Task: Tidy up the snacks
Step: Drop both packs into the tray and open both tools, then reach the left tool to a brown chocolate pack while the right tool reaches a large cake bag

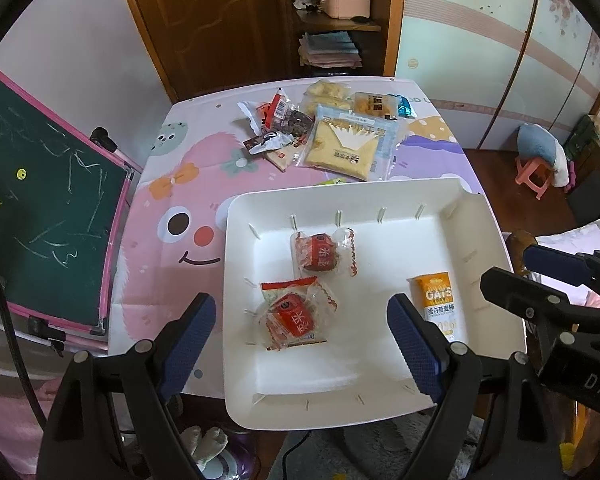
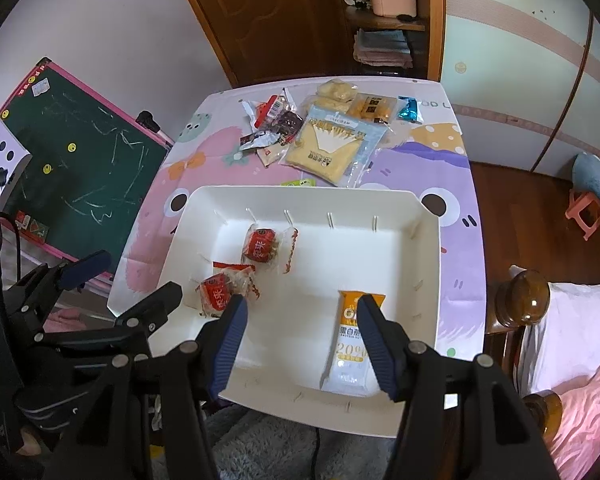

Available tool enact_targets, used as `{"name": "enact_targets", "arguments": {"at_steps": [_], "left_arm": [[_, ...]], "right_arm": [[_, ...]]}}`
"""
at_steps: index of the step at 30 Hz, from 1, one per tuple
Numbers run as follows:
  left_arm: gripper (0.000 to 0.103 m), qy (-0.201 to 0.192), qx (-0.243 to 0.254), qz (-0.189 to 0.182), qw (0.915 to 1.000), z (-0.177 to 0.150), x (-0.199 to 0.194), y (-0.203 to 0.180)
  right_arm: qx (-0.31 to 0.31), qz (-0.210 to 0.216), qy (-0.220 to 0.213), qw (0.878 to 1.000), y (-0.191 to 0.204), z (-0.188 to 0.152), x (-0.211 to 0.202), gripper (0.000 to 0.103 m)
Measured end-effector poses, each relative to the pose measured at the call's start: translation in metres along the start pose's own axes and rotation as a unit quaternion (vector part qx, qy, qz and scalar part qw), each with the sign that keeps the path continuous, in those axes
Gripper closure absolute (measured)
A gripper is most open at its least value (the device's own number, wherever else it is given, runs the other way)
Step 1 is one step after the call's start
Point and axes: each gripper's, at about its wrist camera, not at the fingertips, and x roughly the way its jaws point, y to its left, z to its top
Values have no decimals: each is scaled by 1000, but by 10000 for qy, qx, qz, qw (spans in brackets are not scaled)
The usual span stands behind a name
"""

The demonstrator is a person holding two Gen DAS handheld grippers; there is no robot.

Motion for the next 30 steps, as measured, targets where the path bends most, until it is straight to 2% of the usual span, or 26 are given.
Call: {"name": "enact_targets", "arguments": {"at_steps": [10, 15, 24, 30], "left_arm": [[16, 87, 100, 63, 9999, 13, 13, 4], [16, 93, 113, 121, 9998, 26, 20, 11], [16, -41, -6, 245, 9997, 81, 41, 41], [16, -204, 234, 203, 9993, 134, 66, 60]], "right_arm": [[96, 47, 88, 9999, -1, 13, 14, 45], [159, -89, 90, 9998, -5, 25, 23, 45], [310, -177, -145, 9993, -26, 77, 33, 45], [156, -305, -360, 9988, -40, 125, 48, 45]]}}
